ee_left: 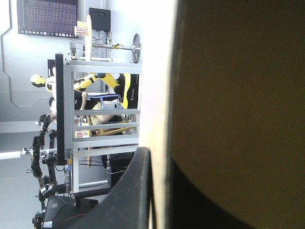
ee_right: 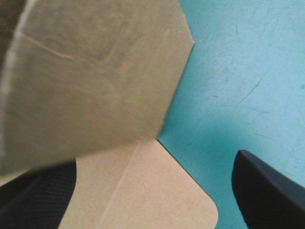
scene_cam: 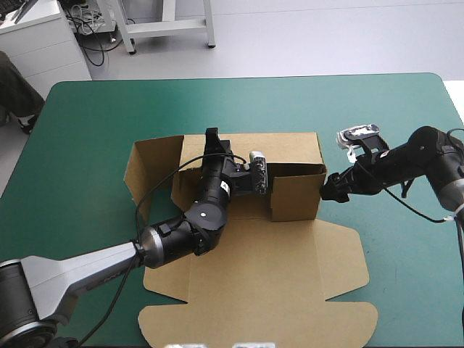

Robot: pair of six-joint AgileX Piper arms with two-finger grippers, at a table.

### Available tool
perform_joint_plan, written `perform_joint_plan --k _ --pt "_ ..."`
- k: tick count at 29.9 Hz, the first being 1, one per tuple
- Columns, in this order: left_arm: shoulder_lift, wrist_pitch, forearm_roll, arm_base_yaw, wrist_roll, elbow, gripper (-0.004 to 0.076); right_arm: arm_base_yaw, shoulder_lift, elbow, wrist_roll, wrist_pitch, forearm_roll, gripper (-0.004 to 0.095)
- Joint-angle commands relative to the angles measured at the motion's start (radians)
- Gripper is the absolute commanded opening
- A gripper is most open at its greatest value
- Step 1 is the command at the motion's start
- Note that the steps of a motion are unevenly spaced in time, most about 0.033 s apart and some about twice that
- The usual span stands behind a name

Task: Fold the box

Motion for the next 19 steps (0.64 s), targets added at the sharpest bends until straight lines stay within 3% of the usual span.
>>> perform_joint_plan --k 1,9,19 --pt "-0.020 0.029 -0.066 0.004 -0.029 -0.011 -0.0031 -0.004 -0.038 -0.023 -0.036 0.008 0.067 0.0803" --pt "-0.020 0.027 -0.066 0.004 -0.029 -0.011 -0.0031 0.011 -0.034 -0.023 -0.140 -0.009 0.170 0.0803" --pt "-0.020 0.027 -0.070 0.004 -0.025 -0.011 -0.0031 0.168 -0.025 -0.023 -0.145 -0.181 0.063 0.0802"
